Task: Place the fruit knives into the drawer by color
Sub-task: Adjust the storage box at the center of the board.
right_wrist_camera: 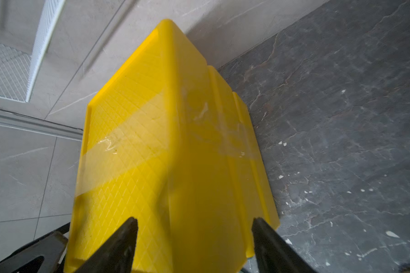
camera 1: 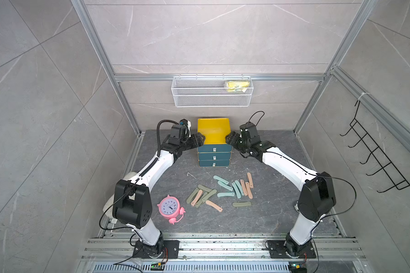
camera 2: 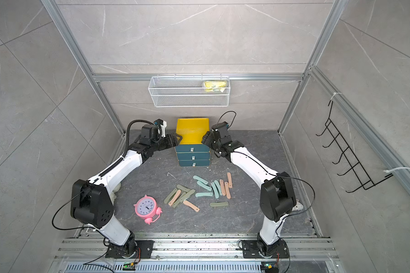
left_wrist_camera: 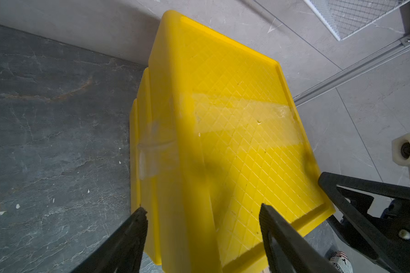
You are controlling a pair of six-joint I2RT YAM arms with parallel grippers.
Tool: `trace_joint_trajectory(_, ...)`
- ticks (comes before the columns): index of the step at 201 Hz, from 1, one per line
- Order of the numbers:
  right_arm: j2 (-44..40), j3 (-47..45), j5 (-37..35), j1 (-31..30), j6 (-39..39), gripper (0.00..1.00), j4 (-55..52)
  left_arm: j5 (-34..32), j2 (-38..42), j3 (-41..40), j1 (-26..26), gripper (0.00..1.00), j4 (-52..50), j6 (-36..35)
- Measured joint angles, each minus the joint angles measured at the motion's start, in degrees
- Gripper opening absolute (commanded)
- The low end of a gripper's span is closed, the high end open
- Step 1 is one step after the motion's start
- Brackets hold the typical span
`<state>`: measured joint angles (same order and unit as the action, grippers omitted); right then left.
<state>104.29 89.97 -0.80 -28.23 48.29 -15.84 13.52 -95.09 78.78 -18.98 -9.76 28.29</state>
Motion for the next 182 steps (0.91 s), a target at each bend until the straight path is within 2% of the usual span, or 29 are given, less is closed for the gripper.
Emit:
trace_joint_trajectory(81,10.3,12.3,6.5,0.2,-0.3,0.76,-1.0,-1.4,0.4,0.0,0.2,0.7,-3.7,0.0)
trace_joint_trajectory(123,19.7,24.7,11.2,0.3,-0.3,0.75,-1.9,-3.9,3.6,-2.6,1.2,0.7,-4.7,0.5)
trace_joint_trajectory(141,24.5,32.7,12.8,0.3,-0.5,0.77,-3.6,-4.1,4.6,-3.4,1.4,0.74,-5.3,0.9)
trace_joint_trajectory(182,34.3,54.0,13.3,0.0,-1.8,0.79,-13.3,-3.5,5.9,-3.7,0.9,0.9,-6.4,2.1)
